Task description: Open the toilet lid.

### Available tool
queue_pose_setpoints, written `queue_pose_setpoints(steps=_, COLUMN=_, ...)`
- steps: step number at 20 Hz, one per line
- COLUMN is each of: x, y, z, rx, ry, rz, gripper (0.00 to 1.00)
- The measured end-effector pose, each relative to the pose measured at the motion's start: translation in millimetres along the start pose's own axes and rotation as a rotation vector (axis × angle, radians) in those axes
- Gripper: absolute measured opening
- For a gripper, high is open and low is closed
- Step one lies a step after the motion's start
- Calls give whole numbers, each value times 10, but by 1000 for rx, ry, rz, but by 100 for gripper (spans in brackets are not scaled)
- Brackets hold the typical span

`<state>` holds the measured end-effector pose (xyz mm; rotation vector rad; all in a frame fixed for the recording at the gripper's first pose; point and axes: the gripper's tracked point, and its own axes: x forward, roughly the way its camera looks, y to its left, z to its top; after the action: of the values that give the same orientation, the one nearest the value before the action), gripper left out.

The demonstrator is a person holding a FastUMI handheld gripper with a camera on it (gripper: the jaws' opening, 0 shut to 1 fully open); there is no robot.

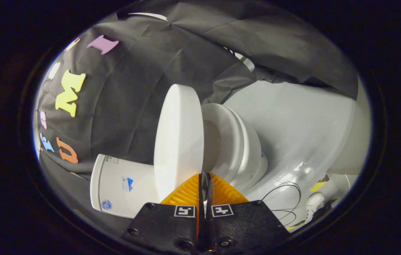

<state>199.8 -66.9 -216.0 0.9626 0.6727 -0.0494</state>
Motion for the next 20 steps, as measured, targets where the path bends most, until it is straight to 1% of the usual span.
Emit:
queue_pose_setpoints(steps=8, x=-175, y=401, z=8, rx=-78, ry=-47, rz=61, gripper=4)
queue_pose_setpoints(steps=13, x=-244, y=594, z=-29, rx=-147, ry=-84, rz=64, gripper=4)
queue_pose_setpoints(steps=20, x=-305, y=772, z=-94, rx=-236, ry=-134, rz=48, gripper=4)
